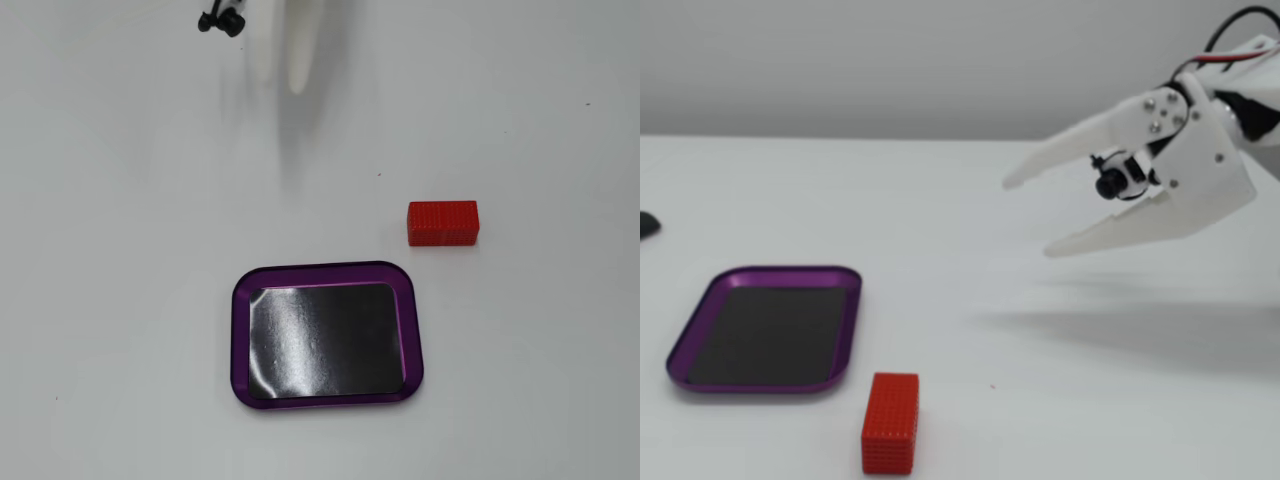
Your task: Remove the cube from the box.
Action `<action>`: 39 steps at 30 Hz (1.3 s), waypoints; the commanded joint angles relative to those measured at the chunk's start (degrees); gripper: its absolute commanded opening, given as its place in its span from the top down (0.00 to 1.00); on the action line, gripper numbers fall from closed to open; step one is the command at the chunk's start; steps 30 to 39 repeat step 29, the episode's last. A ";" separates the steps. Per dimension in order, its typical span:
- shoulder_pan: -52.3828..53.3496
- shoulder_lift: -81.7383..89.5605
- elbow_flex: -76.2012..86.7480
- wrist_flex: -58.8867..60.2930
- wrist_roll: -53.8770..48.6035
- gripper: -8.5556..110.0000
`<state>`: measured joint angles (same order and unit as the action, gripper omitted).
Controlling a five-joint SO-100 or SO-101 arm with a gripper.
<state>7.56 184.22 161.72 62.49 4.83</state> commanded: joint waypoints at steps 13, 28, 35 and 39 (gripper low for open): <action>-0.18 0.26 2.64 -0.44 -4.57 0.93; -0.35 0.26 2.72 -0.44 -5.01 0.93; -0.35 0.26 2.72 -0.44 -5.01 0.93; -0.35 0.26 2.72 -0.44 -5.01 0.93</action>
